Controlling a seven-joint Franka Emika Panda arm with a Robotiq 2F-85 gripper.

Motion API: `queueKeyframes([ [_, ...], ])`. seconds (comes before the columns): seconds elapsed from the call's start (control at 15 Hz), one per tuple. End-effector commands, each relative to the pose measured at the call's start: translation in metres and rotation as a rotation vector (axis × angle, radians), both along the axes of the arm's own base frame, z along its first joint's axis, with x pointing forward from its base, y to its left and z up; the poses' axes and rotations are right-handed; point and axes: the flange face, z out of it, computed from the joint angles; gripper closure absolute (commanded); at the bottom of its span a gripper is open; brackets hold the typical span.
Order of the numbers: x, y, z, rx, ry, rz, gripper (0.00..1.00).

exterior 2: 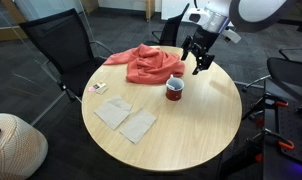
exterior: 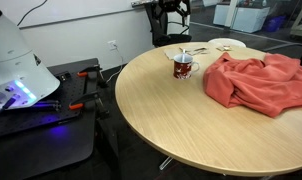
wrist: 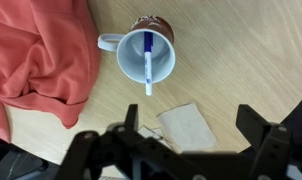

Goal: Take the blue pen out of the maroon mug

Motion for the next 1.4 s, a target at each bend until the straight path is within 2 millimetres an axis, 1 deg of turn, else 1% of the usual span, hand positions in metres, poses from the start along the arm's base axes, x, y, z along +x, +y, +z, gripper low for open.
queueKeyframes([
  [0.0,0.014,-0.001,-0.021,-0.018,-0.013,-0.016,0.00],
  [0.27,0.025,-0.007,-0.044,-0.019,0.015,-0.029,0.00],
  [0.33,0.029,-0.009,-0.048,-0.016,0.024,-0.027,0.06],
  [0.47,0.036,-0.012,-0.056,-0.008,0.035,-0.035,0.22],
  [0.53,0.039,-0.014,-0.060,-0.004,0.040,-0.039,0.23],
  [0.67,0.045,-0.017,-0.068,0.004,0.052,-0.044,0.35],
  [0.8,0.051,-0.020,-0.075,0.011,0.064,-0.050,0.44],
  [0.87,0.053,-0.022,-0.078,0.013,0.067,-0.052,0.42],
  [0.93,0.054,-0.023,-0.082,0.016,0.074,-0.055,0.45],
  [1.0,0.056,-0.024,-0.086,0.018,0.080,-0.055,0.46],
  [1.07,0.058,-0.025,-0.090,0.017,0.084,-0.057,0.50],
  [1.13,0.059,-0.026,-0.094,0.018,0.089,-0.057,0.48],
  [1.2,0.061,-0.026,-0.097,0.018,0.094,-0.058,0.52],
  [1.27,0.062,-0.026,-0.101,0.020,0.101,-0.058,0.51],
  [1.33,0.064,-0.026,-0.104,0.021,0.103,-0.055,0.55],
])
